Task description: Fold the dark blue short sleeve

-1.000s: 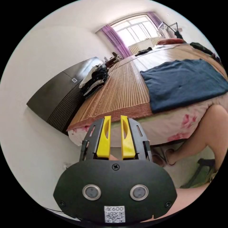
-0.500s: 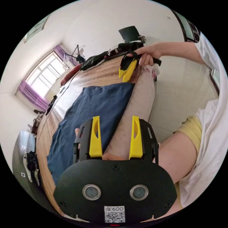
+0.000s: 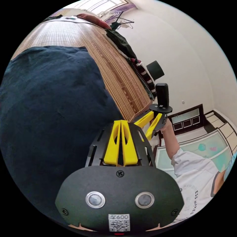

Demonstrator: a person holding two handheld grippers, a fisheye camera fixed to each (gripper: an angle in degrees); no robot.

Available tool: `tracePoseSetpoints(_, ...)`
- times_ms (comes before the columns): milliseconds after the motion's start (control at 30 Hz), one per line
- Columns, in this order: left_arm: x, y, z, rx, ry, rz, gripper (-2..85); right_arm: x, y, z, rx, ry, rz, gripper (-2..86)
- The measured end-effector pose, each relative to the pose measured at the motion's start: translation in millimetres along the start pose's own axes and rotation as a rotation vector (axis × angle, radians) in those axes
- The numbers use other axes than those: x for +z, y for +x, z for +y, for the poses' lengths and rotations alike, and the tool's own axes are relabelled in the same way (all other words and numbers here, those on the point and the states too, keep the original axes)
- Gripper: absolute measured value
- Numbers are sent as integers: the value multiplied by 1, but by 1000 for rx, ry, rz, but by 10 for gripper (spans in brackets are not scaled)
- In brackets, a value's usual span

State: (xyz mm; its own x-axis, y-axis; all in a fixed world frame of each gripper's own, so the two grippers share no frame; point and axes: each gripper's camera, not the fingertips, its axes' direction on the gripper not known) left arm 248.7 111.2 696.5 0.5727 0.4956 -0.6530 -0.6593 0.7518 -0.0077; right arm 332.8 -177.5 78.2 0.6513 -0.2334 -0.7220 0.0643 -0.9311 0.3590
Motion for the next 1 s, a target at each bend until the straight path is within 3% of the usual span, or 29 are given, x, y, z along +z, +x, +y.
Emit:
tracePoseSetpoints(100, -7, -16, 1, -10, 30, 52, 4, -8, -6, -10, 23, -31, -49, 77)
tracePoseSetpoints(300, -16, -9, 8, 106, 80, -19, 2, 0, -29, -28, 22, -201, -76, 70)
tracePoseSetpoints(500, -20, -21, 18, 94, 95, 21, 1, 9, -57, -35, -29, -200, -23, 42)
tracePoseSetpoints(700, -16, 0, 38, 190, 110, -105, 0, 36, -84, -24, -96, -337, 206, -5)
tracePoseSetpoints(800, -14, 8, 56, 215, 148, -145, 1, 31, -100, -15, -112, -256, 192, -8)
tracePoseSetpoints(1000, 8, 65, 126, 366, 261, -383, 2, 6, -128, -33, -107, 147, 143, -8)
